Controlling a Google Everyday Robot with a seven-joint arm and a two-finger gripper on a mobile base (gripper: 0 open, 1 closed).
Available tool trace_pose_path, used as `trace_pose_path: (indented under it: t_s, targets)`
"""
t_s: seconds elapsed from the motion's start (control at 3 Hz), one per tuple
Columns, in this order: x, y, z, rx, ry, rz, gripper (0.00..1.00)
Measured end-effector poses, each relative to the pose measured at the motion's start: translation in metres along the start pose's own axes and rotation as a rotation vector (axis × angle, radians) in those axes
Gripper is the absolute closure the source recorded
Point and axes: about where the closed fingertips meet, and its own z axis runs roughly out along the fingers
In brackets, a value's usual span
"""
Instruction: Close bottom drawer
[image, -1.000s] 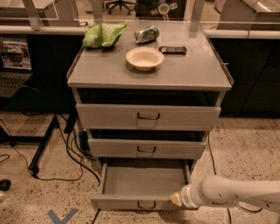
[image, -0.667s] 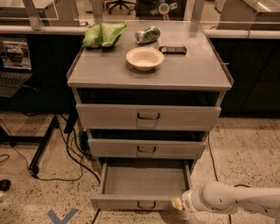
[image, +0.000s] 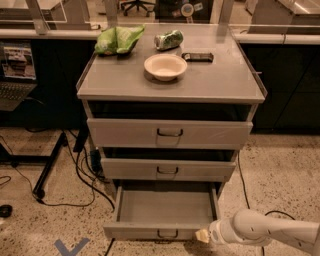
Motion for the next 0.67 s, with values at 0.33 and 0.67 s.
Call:
trace_pose_path:
  t_s: [0.33, 0.67]
  targets:
    - [0.001, 0.004, 0.0, -0.011, -0.005, -0.009, 1.0]
    - [0.013, -0.003, 0.023, -0.054, -0.016, -0.007, 1.0]
